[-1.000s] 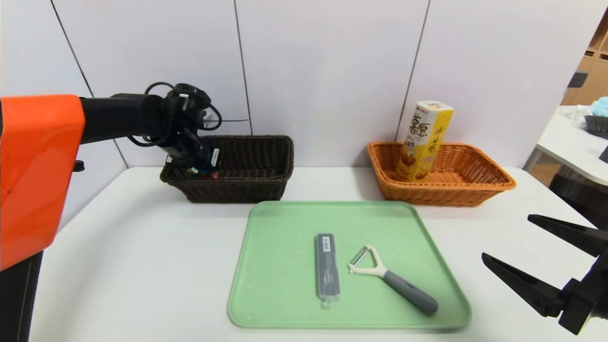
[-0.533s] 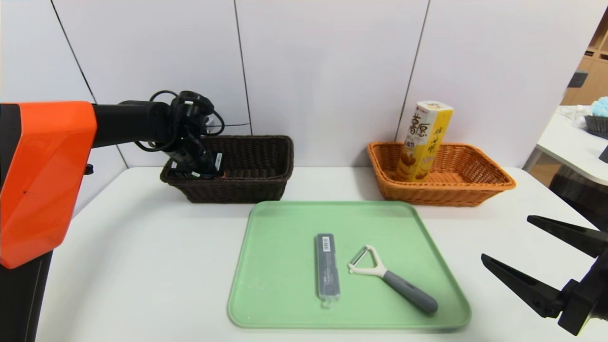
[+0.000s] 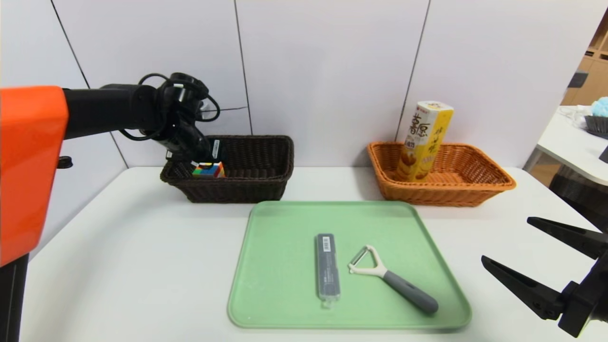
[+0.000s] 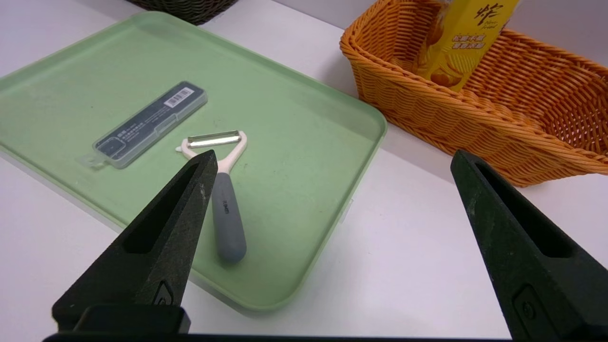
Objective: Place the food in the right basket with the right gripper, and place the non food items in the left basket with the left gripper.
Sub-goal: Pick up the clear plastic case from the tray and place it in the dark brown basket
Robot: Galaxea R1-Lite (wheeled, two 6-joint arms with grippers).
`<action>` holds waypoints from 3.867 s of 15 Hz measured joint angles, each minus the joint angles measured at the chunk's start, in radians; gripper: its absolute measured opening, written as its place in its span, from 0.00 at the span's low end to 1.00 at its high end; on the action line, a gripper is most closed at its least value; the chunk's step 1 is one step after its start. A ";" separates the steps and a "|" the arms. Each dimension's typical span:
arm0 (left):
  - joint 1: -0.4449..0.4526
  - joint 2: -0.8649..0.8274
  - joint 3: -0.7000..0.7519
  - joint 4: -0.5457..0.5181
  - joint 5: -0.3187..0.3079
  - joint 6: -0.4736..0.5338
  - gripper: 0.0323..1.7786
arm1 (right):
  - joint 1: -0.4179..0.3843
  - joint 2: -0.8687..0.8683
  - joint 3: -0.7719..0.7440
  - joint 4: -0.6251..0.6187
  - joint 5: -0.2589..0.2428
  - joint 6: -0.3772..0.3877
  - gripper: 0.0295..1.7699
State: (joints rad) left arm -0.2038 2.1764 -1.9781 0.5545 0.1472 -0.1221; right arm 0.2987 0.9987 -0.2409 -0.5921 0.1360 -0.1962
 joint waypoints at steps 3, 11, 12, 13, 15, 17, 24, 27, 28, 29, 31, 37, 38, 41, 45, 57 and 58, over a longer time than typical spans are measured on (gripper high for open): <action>-0.069 -0.108 0.003 0.031 -0.003 -0.005 0.87 | 0.003 0.000 0.000 0.001 0.000 0.000 0.96; -0.419 -0.392 0.005 0.316 0.051 -0.149 0.93 | 0.005 -0.002 0.007 0.001 0.000 -0.002 0.96; -0.476 -0.410 0.007 0.354 0.063 -0.190 0.93 | 0.005 -0.001 0.004 0.000 -0.001 -0.002 0.96; -0.539 -0.424 0.011 0.397 0.071 -0.242 0.93 | 0.006 -0.001 0.002 0.001 0.000 -0.002 0.96; -0.652 -0.440 0.035 0.452 0.079 -0.356 0.94 | 0.006 -0.001 -0.001 0.001 -0.001 -0.002 0.96; -0.729 -0.435 0.076 0.464 0.080 -0.461 0.94 | 0.006 -0.001 -0.001 0.001 -0.002 -0.002 0.96; -0.786 -0.296 0.125 0.463 0.081 -0.615 0.95 | 0.006 -0.006 -0.002 0.001 -0.003 -0.002 0.96; -0.783 -0.201 0.113 0.457 0.081 -0.640 0.95 | 0.006 -0.006 -0.006 0.000 -0.003 -0.002 0.96; -0.780 -0.171 0.099 0.455 0.081 -0.642 0.95 | 0.006 -0.006 -0.006 0.001 -0.003 -0.001 0.96; -0.779 -0.142 0.079 0.454 0.081 -0.644 0.95 | 0.006 -0.007 -0.006 0.001 -0.003 -0.001 0.96; -0.773 -0.089 0.031 0.452 0.081 -0.644 0.95 | 0.006 -0.008 -0.006 0.000 -0.003 -0.001 0.96; -0.749 0.016 0.003 0.437 0.082 -0.633 0.95 | 0.006 -0.014 -0.002 0.001 -0.003 0.000 0.96; -0.743 0.028 0.003 0.433 0.082 -0.631 0.95 | 0.006 -0.014 -0.002 0.001 -0.003 0.000 0.96; -0.726 0.059 0.002 0.414 0.081 -0.629 0.95 | 0.006 -0.016 0.000 0.000 -0.003 0.000 0.96; -0.719 0.089 0.002 0.400 0.083 -0.633 0.95 | 0.006 -0.019 0.001 0.002 -0.003 0.000 0.96; -0.696 0.124 0.001 0.380 0.084 -0.627 0.90 | 0.006 -0.032 0.003 0.004 -0.003 0.000 0.96; -0.694 0.125 0.001 0.380 0.084 -0.628 0.80 | 0.006 -0.032 0.005 0.003 -0.003 0.000 0.96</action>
State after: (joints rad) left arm -0.8981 2.3011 -1.9766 0.9340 0.2317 -0.7504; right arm 0.3049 0.9664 -0.2357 -0.5887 0.1326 -0.1966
